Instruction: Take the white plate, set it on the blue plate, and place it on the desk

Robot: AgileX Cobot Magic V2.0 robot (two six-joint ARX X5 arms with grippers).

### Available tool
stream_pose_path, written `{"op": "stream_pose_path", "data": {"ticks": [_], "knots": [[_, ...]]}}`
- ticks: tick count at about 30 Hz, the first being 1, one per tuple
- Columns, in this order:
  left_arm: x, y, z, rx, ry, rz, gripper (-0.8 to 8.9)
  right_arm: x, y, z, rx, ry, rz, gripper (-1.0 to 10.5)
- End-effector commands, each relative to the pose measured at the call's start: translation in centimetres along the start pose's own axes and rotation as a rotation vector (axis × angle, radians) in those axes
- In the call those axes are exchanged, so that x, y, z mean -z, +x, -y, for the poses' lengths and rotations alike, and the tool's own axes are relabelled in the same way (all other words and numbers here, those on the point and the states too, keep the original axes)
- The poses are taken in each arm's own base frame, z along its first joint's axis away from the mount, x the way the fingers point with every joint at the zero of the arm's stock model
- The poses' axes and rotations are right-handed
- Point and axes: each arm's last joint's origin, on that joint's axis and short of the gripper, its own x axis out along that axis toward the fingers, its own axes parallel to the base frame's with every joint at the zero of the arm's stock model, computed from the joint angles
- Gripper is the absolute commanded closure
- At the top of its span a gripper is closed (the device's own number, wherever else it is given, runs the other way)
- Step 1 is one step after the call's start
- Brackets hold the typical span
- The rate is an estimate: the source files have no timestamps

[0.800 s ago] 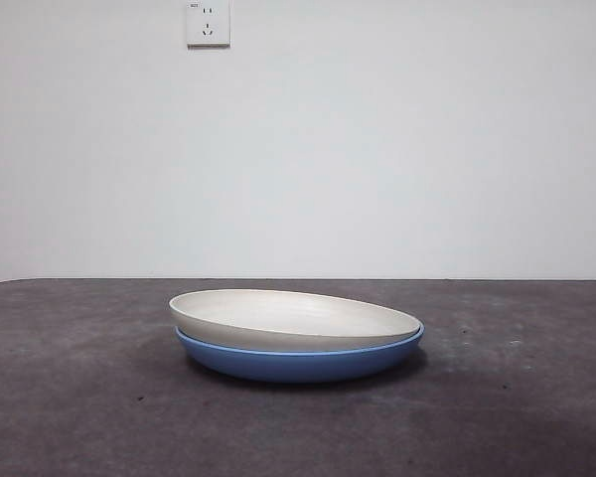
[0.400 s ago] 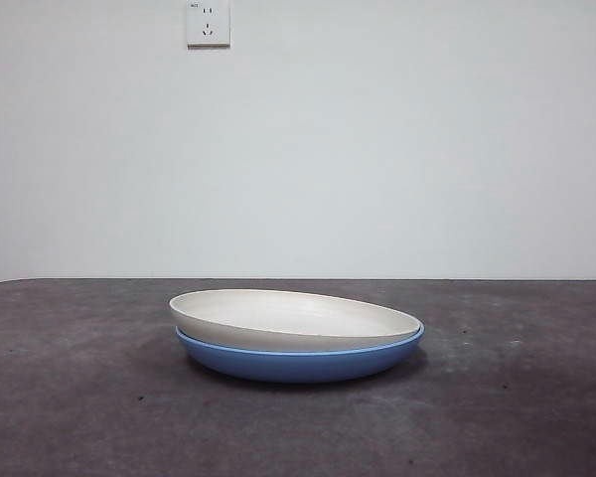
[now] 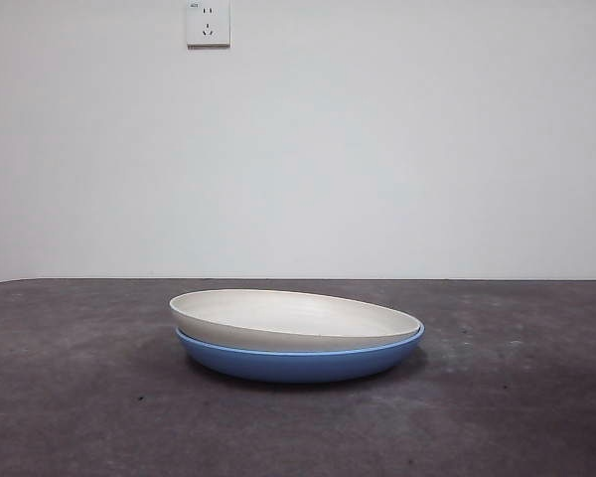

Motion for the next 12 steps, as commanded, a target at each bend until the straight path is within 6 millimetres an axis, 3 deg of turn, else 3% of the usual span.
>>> {"op": "stream_pose_path", "data": {"ticks": [1, 12], "knots": [[0.70, 0.20, -0.03, -0.005, -0.006, -0.023, 8.05, 0.25, 0.03, 0.06, 0.008, 0.021, -0.013, 9.4], [0.72, 0.20, -0.03, -0.005, -0.006, -0.024, 8.05, 0.13, 0.03, 0.02, -0.002, 0.035, -0.002, 9.4]]}}
